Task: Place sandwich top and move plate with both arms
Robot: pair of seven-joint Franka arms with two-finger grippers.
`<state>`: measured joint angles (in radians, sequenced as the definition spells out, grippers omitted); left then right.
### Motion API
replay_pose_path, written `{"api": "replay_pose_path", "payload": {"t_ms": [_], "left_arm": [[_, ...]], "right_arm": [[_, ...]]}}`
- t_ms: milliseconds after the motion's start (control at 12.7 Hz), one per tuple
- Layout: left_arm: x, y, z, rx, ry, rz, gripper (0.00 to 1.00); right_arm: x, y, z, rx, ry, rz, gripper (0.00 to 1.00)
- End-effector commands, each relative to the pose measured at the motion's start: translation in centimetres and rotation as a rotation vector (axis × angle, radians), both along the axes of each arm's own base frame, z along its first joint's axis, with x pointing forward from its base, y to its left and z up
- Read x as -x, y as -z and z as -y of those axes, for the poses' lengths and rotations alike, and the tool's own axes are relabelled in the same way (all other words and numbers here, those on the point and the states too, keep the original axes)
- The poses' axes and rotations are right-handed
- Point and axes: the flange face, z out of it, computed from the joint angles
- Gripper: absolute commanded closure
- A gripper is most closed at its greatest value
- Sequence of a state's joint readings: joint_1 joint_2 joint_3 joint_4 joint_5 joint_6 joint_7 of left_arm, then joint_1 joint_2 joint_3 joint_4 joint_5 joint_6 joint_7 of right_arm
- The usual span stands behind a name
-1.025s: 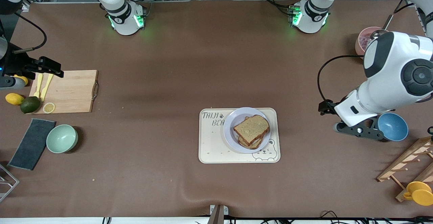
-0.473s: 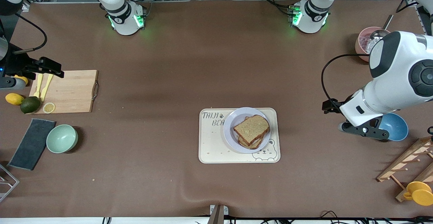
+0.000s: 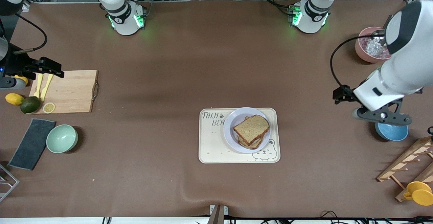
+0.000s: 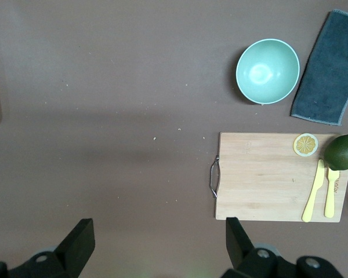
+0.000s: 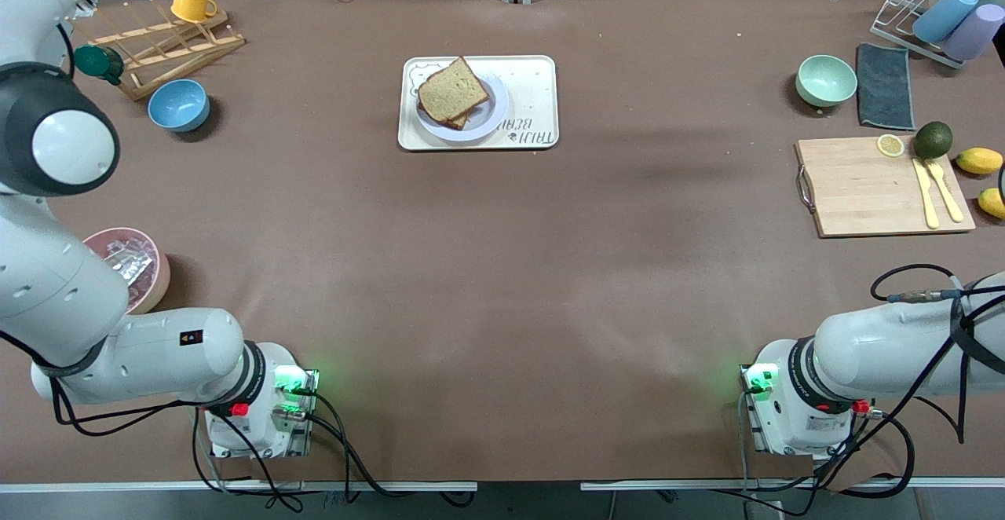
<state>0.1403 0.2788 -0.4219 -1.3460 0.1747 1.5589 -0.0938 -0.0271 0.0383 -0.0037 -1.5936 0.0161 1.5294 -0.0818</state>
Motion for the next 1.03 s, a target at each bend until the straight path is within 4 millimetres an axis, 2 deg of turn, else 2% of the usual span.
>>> {"api": "replay_pose_path", "payload": {"t_ms": [0, 158, 316, 473, 631, 947], "left_arm": [[3.4, -4.3, 0.0, -0.047, -0.078, 0.017, 0.00], [4.7, -6.3, -0.2, -0.056, -0.093, 0.032, 0.00], [4.8, -6.5, -0.4, -0.059, -0.092, 0.035, 0.00], [5.3, -7.2, -1.5, -0.046, -0.124, 0.021, 0.00], [5.2, -7.6, -3.6, -0.019, -0.183, 0.022, 0.00], [5.5, -8.1, -3.6, -0.029, -0.193, 0.036, 0.00]], "right_arm": [[0.0, 0.1, 0.1, 0.005, 0.015, 0.001, 0.00], [-0.1, 0.2, 0.1, 0.005, 0.015, -0.001, 0.00], [-0.1, 0.2, 0.0, 0.005, 0.014, -0.001, 0.00], [0.0, 0.1, 0.0, 0.003, 0.013, 0.001, 0.00], [-0.1, 0.3, 0.1, 0.003, 0.016, -0.001, 0.00], [0.0, 0.2, 0.0, 0.003, 0.014, -0.002, 0.00]]}}
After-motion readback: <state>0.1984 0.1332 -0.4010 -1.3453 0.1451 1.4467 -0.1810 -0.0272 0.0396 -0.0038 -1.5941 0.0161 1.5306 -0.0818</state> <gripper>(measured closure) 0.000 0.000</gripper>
